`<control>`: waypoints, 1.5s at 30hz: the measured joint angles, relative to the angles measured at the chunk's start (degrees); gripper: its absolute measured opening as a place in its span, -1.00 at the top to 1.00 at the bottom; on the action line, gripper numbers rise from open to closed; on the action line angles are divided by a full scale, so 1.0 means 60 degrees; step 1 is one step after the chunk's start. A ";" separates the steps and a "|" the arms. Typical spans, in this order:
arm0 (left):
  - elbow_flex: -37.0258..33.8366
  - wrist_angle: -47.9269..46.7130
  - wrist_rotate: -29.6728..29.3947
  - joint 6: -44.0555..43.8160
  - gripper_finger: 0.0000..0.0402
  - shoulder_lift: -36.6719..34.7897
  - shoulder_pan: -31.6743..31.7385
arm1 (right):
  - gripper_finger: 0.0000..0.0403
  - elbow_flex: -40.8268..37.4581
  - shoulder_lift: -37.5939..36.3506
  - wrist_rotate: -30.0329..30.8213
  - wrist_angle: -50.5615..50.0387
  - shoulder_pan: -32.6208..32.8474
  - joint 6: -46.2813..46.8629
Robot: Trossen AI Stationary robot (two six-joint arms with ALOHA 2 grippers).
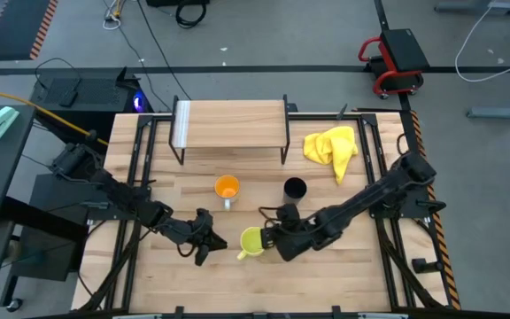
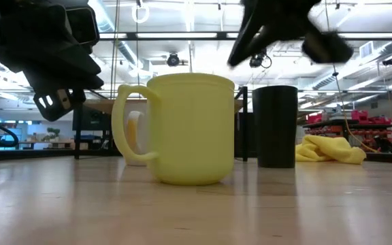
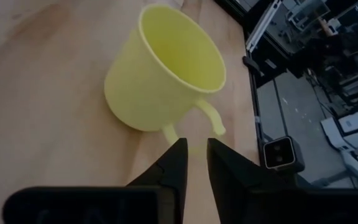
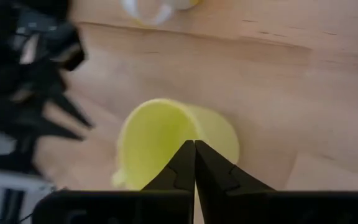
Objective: Stack small to large cups/mugs on shelf
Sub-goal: Put the yellow mug on the shelf
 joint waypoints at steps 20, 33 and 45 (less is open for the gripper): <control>0.0000 -0.0043 0.0015 0.0405 0.63 0.0000 0.0079 | 0.97 0.0176 -0.1307 -0.0529 -0.1852 0.1782 0.3542; 0.0000 -0.0067 0.0012 0.0419 0.63 0.0000 0.0076 | 0.97 0.2299 -0.1301 -0.1354 -0.4834 0.0809 0.1855; -0.0004 -0.0271 0.0012 0.0397 0.67 -0.0004 0.0084 | 0.96 0.2297 -0.0962 -0.1970 -0.4518 0.0570 0.1801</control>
